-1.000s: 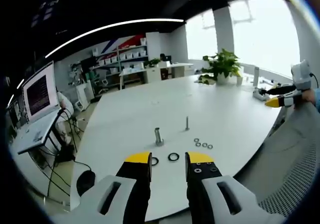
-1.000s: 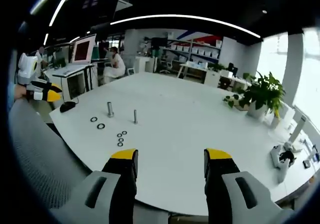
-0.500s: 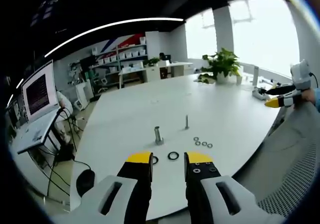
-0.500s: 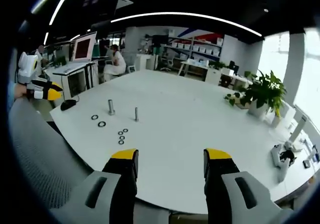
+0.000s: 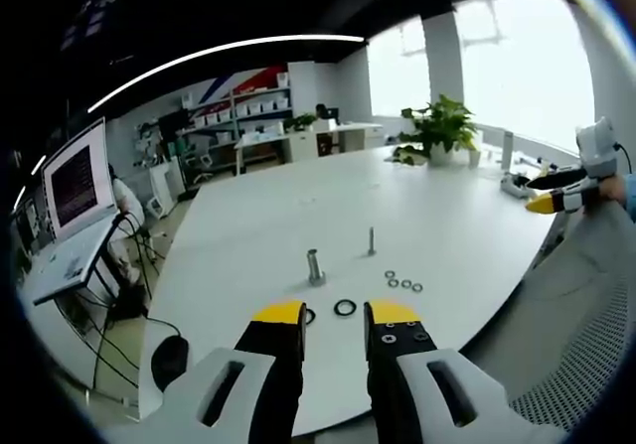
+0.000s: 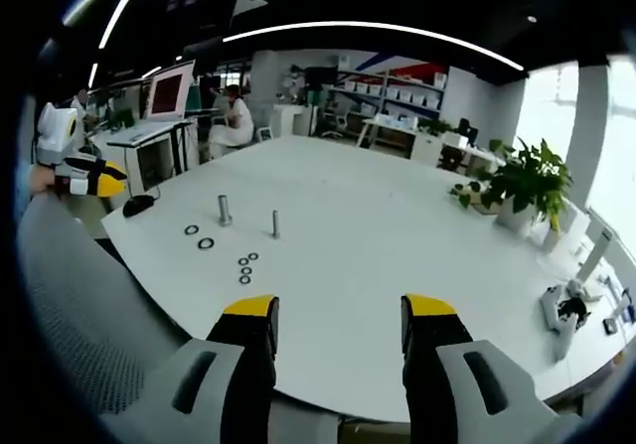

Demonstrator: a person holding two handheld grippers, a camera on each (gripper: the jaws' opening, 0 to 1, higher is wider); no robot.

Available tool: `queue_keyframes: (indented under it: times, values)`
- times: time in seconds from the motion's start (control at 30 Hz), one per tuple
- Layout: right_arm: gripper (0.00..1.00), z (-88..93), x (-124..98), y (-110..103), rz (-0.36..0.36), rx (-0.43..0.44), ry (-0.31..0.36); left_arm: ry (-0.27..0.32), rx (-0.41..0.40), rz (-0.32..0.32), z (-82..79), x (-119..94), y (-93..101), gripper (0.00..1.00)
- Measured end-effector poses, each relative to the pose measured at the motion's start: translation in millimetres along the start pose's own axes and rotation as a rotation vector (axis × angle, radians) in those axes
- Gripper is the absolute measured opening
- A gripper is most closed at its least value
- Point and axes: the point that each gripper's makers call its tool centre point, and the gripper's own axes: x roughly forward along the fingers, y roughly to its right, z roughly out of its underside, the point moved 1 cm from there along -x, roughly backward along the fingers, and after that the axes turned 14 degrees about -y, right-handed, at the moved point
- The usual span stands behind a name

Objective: Place the washer onto the threaded stud by aligning its center hole with the stud, sliding it down to the base, and recovering from edge contact or off-axis alignment until the washer reaches the visible bottom stop.

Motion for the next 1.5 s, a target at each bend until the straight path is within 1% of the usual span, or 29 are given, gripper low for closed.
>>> queue_keyframes:
  times: [0.6,0.77,0.83,0.87,0.9,0.93,0.97,1.0,1.03,1.07,1.1,1.13,1.17,1.2,1.23,1.27,1.33,1.37,1.4,1.43,1.47,1.5]
  values:
    - [0.48,-2.3,-1,-1,-0.002,0.005,0.012,-0.008,-0.001,0.008,1.9,1,-0.1,0.19]
    - [0.48,-2.1,-1,-1,-0.002,0.002,0.009,-0.008,-0.001,0.008,2.0,1,-0.2,0.19]
    - [0.48,-1.0,0,-2,-0.006,-0.002,-0.002,-0.008,0.0,0.01,1.9,1,-0.1,0.19]
    - [0.48,0.9,2,-7,-0.031,-0.022,-0.022,-0.008,0.001,0.011,1.9,1,0.2,0.19]
    - [0.48,1.3,3,-13,-0.068,-0.032,-0.027,-0.009,0.003,0.012,2.0,1,0.4,0.19]
    - [0.48,2.1,5,-16,-0.095,-0.029,-0.032,-0.011,0.007,0.013,2.3,1,0.4,0.19]
    - [0.48,6.2,7,-17,-0.115,-0.003,-0.058,-0.014,0.005,0.015,2.8,1,0.0,0.19]
    - [0.48,10.6,9,-15,-0.116,0.004,-0.091,-0.016,0.003,0.016,3.1,1,0.2,0.19]
    - [0.48,7.8,10,-14,-0.11,-0.004,-0.082,-0.016,0.005,0.017,3.1,1,0.3,0.19]
    - [0.46,6.3,9,-16,-0.122,-0.017,-0.074,-0.017,0.009,0.016,3.3,1,0.3,0.19]
    - [0.41,1.0,9,-28,-0.202,-0.054,-0.057,-0.019,0.007,0.014,3.9,1,-0.9,0.19]
    - [0.37,-4.7,9,-36,-0.275,0.01,-0.059,-0.021,-0.001,0.014,4.6,1,-2.2,0.19]
    - [0.35,-9.7,10,-38,-0.3,0.041,-0.045,-0.02,-0.009,0.015,4.8,1,-2.9,0.19]
    - [0.36,-12.4,11,-38,-0.309,0.036,-0.034,-0.02,-0.009,0.015,4.8,1,-2.8,0.19]
    - [0.36,-11.0,12,-35,-0.3,0.018,-0.051,-0.019,-0.007,0.015,4.7,1,-2.3,0.19]
    - [0.36,-7.5,14,-36,-0.309,-0.02,-0.085,-0.02,-0.002,0.015,4.7,1,-1.9,0.19]
    - [0.36,-11.4,17,-36,-0.31,-0.052,-0.08,-0.02,-0.006,0.016,4.6,1,-1.8,0.19]
    - [0.36,-14.1,18,-37,-0.322,-0.079,-0.084,-0.019,-0.007,0.015,4.3,1,-2.0,0.18]
    - [0.36,-15.6,20,-38,-0.325,-0.082,-0.087,-0.018,-0.007,0.014,4.0,1,-2.0,0.18]
    - [0.37,-15.3,23,-39,-0.337,-0.106,-0.097,-0.018,-0.007,0.012,3.6,1,-2.3,0.18]
    - [0.37,-12.8,24,-40,-0.357,-0.139,-0.125,-0.018,-0.009,0.013,3.9,1,-2.1,0.18]
    - [0.37,-12.8,26,-41,-0.37,-0.146,-0.14,-0.018,-0.009,0.013,3.8,1,-2.1,0.18]
